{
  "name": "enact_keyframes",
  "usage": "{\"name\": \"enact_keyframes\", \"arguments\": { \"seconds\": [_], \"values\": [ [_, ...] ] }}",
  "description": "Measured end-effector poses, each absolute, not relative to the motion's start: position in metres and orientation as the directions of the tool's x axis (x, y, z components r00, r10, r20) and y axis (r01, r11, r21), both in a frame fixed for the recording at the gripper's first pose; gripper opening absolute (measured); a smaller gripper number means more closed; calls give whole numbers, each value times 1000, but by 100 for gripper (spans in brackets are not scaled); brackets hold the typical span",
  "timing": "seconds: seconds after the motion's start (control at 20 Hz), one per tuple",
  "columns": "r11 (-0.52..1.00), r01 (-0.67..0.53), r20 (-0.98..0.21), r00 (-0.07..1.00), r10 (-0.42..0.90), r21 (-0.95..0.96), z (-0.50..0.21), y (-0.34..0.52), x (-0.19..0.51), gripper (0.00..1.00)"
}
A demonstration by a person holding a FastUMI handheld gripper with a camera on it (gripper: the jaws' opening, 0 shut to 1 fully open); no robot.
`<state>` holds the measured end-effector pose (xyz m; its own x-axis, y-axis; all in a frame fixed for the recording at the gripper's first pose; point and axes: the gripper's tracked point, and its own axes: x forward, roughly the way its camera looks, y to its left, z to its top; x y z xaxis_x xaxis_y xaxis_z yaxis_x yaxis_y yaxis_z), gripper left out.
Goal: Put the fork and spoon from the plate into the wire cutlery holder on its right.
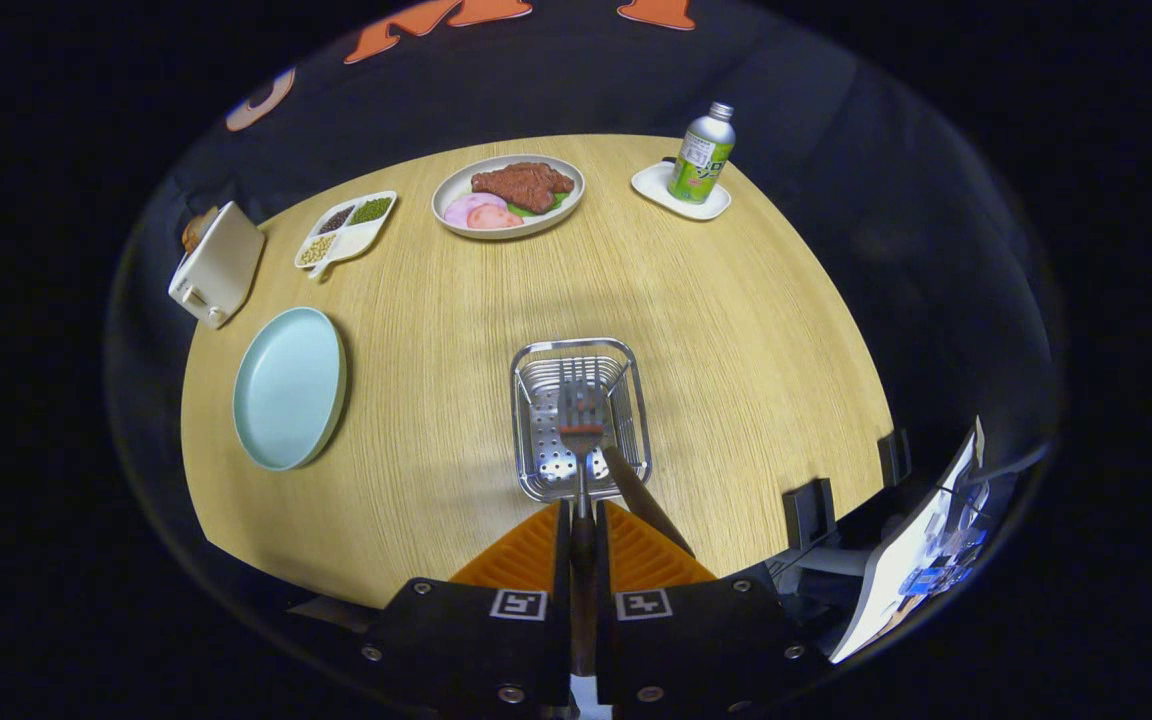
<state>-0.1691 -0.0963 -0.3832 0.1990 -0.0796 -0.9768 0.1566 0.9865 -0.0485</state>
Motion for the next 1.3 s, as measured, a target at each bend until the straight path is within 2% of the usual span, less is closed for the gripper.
{"name": "enact_keyframes", "arguments": {
  "seconds": [0.2,0.4,0.5,0.55,0.75,0.85,1.0,1.3],
  "values": [
    [986,168,-951,305,-52,0,-361,-94,-144,18],
    [981,187,-857,512,-52,52,-327,-99,-100,21],
    [979,190,-772,631,-68,69,-297,-103,-79,37],
    [979,189,-720,689,-79,73,-280,-104,-67,51],
    [984,165,-481,869,-116,61,-203,-105,-29,77],
    [986,150,-366,924,-112,78,-162,-97,-16,84],
    [990,115,-229,969,-95,78,-110,-84,-4,88],
    [998,64,-90,994,-63,8,-58,-55,10,88]
  ]
}}
